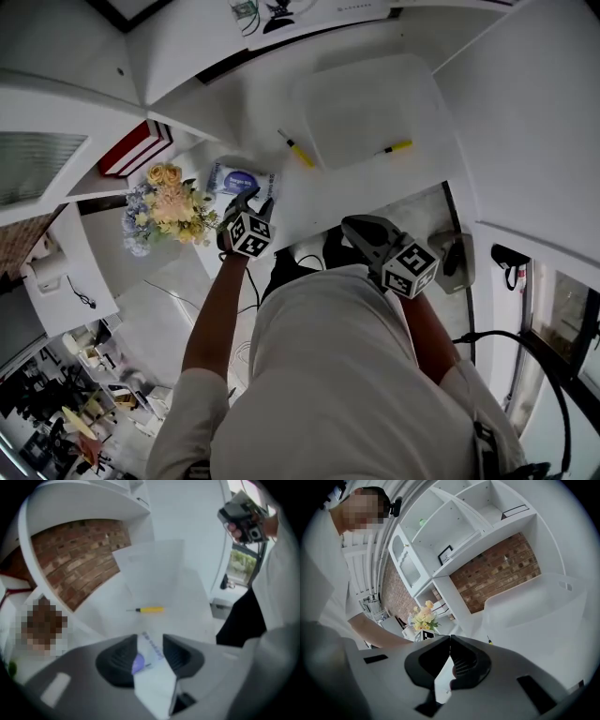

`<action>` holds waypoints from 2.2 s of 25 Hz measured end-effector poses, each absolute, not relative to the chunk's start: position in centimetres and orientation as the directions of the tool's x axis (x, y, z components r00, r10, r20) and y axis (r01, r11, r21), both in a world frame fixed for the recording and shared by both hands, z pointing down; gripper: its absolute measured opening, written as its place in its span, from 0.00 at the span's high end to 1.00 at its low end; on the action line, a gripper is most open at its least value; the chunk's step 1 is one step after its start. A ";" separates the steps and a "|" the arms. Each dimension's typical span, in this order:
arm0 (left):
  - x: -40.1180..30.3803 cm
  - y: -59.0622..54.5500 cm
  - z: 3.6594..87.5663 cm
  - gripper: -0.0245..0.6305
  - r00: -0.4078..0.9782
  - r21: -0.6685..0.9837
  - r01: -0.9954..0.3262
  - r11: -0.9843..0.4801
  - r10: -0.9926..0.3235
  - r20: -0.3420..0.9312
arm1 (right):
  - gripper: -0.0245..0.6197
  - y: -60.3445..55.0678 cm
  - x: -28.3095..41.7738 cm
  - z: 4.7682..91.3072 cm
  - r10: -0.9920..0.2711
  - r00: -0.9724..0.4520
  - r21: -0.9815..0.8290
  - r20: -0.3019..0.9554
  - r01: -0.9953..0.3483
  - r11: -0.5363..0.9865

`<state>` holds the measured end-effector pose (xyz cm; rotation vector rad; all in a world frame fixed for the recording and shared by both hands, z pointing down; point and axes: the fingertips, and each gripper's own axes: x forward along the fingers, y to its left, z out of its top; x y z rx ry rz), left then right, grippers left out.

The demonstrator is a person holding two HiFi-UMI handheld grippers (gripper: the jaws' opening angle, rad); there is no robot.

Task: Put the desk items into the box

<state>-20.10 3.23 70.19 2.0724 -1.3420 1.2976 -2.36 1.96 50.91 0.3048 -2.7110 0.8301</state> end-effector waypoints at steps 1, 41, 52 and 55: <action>-20.2 3.1 70.6 0.73 0.112 -0.202 -0.830 -0.520 -0.511 0.852 | 0.96 1.9 -2.3 50.9 -0.111 -0.938 -0.514 0.328 -0.276 0.812; -25.8 2.4 79.7 0.57 0.006 0.295 -0.296 -0.908 0.308 0.952 | 0.96 1.2 -3.6 55.9 0.051 -0.921 -0.593 0.387 -0.206 0.778; -26.7 3.8 80.9 0.75 -0.053 0.380 -0.236 -0.895 0.402 0.914 | 0.96 1.1 -3.6 57.3 0.017 -0.919 -0.622 0.393 -0.252 0.741; -25.4 4.3 79.6 0.86 -0.012 0.393 -0.251 -0.885 0.409 0.913 | 0.96 1.0 -3.7 57.6 0.010 -0.923 -0.637 0.384 -0.257 0.727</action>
